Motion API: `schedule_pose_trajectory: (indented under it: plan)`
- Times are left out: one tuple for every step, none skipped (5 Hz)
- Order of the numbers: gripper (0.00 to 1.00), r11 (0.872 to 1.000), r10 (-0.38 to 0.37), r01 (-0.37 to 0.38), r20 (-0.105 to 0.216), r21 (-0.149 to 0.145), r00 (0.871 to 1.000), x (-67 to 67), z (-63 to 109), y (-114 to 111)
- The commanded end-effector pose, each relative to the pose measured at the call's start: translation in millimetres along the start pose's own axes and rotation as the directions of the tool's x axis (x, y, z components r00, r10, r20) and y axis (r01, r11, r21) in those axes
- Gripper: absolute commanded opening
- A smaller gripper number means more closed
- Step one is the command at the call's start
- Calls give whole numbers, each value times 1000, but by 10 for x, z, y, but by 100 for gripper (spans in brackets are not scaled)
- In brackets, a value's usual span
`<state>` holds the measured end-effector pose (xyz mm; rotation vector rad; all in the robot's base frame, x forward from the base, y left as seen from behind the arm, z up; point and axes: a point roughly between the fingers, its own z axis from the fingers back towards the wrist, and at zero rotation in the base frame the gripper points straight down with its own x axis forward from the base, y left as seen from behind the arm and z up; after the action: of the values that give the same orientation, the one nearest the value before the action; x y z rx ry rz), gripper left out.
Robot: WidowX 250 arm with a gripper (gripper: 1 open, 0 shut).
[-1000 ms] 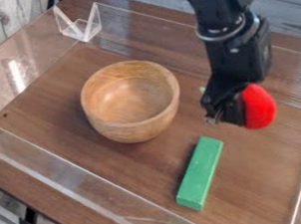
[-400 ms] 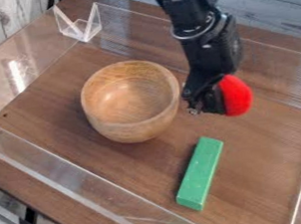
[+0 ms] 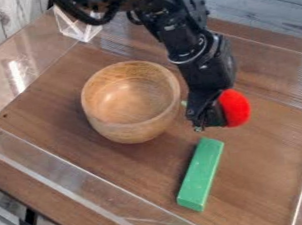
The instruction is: Move the red object to the right side of the table
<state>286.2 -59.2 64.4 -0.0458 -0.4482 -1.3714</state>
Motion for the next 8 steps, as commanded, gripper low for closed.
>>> schedule_pose_trajectory:
  plan:
    - [0, 1000, -24, 24, 23, 1, 999, 66, 203, 27]
    - [0, 1000, 11, -11, 24, -9, 1000, 188, 317, -17]
    - [0, 999, 46, -45, 19, -6, 999, 315, 410, -52]
    - [0, 986, 164, -164, 16, 36, 986, 596, 328, -182]
    - [0, 949, 298, -301, 40, 92, 954, 891, 133, -355]
    - [0, 879, 450, -457, 76, 138, 890, 897, 75, -496]
    - [0, 848, 511, -514, 57, 131, 858, 928, 108, -604]
    - [0, 828, 552, -551, 23, 105, 833, 920, 151, -694]
